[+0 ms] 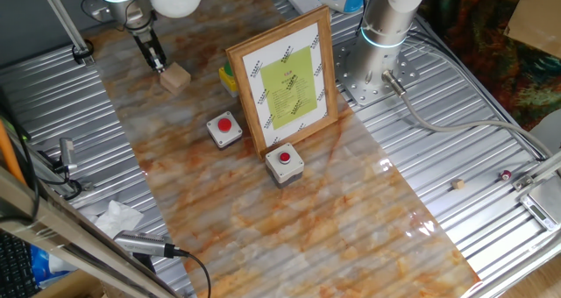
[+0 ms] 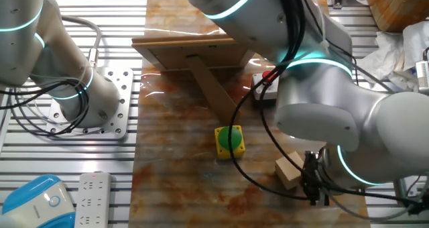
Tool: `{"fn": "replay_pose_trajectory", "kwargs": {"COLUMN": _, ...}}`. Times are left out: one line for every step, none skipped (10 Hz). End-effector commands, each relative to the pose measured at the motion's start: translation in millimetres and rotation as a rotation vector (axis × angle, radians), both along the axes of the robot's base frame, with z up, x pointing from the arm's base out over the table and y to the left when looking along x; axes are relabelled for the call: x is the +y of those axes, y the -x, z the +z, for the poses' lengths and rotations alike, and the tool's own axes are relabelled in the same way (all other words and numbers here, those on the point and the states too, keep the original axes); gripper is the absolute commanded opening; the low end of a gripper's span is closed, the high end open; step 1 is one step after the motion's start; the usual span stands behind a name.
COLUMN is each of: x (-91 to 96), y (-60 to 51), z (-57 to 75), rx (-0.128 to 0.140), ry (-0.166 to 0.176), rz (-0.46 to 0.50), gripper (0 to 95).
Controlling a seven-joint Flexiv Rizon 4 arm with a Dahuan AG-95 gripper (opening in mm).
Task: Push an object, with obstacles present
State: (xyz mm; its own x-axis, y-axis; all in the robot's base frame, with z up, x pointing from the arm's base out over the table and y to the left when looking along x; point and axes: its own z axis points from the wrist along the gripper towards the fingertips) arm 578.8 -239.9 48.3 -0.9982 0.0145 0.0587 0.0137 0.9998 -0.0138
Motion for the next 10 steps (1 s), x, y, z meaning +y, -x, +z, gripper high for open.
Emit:
{"fn": "replay_pose_trajectory", "kwargs": {"x": -8.9, "y": -3.1, "z": 3.2, "rx": 0.03, "ry": -0.007, "rz": 0.033, "gripper": 0.0}}
{"fn": "replay_pose_trajectory", "kwargs": {"x": -13.7, "y": -3.5, "z": 4.3, "rx": 0.047, "ry": -0.001, "rz": 0.044, "gripper": 0.0}}
{"fn": "replay_pose_trajectory", "kwargs": {"x": -27.2, "y": -1.5, "z": 5.8, "rx": 0.067, "ry": -0.007, "rz": 0.064, "gripper": 0.0}}
{"fn": "replay_pose_trajectory", "kwargs": {"x": -32.0, "y": 1.6, "z": 6.5, "rx": 0.069, "ry": -0.011, "rz": 0.066, "gripper": 0.0}}
{"fn": "replay_pose_trajectory", "kwargs": {"x": -34.1, "y": 7.5, "z": 8.8, "rx": 0.075, "ry": -0.011, "rz": 0.056, "gripper": 0.0}}
{"fn": "replay_pose_trajectory", "kwargs": {"x": -35.1, "y": 11.1, "z": 11.2, "rx": 0.08, "ry": -0.012, "rz": 0.047, "gripper": 0.0}}
{"fn": "replay_pose_trajectory", "kwargs": {"x": -35.8, "y": 17.3, "z": 14.7, "rx": 0.081, "ry": -0.015, "rz": 0.039, "gripper": 0.0}}
{"fn": "replay_pose_trajectory", "kwargs": {"x": -34.0, "y": 22.1, "z": 16.5, "rx": 0.084, "ry": -0.019, "rz": 0.024, "gripper": 0.0}}
{"fn": "replay_pose_trajectory", "kwargs": {"x": -32.6, "y": 25.1, "z": 16.8, "rx": 0.087, "ry": -0.02, "rz": 0.017, "gripper": 0.0}}
{"fn": "replay_pose_trajectory", "kwargs": {"x": -32.2, "y": 28.2, "z": 16.2, "rx": 0.088, "ry": -0.022, "rz": 0.012, "gripper": 0.0}}
